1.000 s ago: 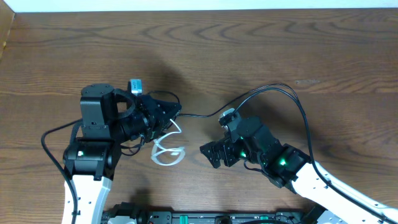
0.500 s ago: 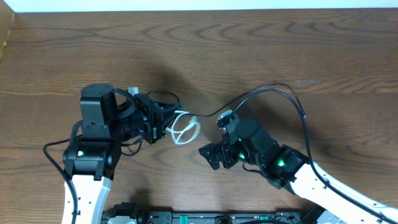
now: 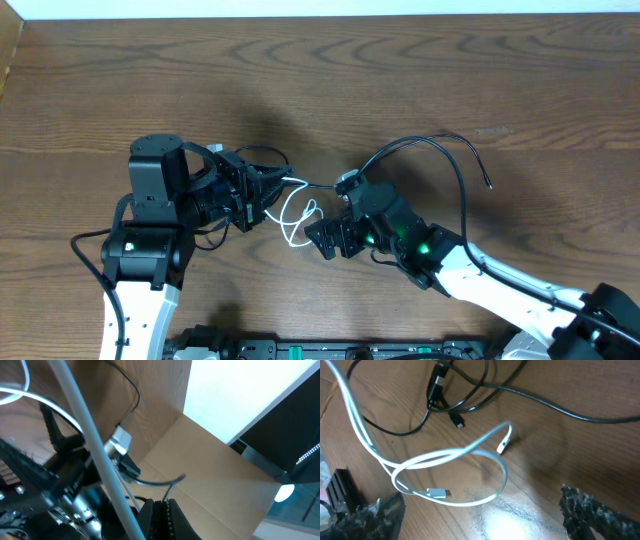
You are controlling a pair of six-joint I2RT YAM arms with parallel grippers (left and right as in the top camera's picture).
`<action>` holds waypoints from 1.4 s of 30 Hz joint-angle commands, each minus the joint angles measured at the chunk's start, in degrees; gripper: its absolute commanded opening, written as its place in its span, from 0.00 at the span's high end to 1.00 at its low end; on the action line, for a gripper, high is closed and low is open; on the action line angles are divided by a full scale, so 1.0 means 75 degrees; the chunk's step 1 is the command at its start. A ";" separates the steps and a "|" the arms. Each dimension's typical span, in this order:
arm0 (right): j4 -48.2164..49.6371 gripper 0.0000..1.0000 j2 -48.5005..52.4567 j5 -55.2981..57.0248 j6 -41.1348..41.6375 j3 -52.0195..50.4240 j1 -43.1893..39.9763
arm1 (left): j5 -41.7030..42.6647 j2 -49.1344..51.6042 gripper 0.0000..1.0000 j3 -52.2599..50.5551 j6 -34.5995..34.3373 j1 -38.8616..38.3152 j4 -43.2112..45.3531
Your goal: Untangle cables
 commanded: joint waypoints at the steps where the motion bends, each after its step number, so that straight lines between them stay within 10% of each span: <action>1: 0.0032 0.07 0.0230 0.0224 0.0166 0.0064 0.0064 | 0.0458 -0.0003 0.93 0.0012 -0.0154 0.0015 0.0163; 17: 0.1670 0.06 0.0947 0.2171 0.0764 0.0064 0.0067 | 0.1909 -0.0009 0.93 0.0012 -0.0181 0.0015 0.1795; 27: -0.1157 0.09 0.0941 0.5540 0.2804 0.0064 -0.0268 | 0.2643 -0.0009 0.93 0.0012 0.0997 0.0038 0.2634; 42: -0.3337 0.15 0.0038 0.5607 0.3404 0.0064 -0.1682 | 0.4497 -0.0009 0.93 0.0012 0.2043 0.1201 0.3911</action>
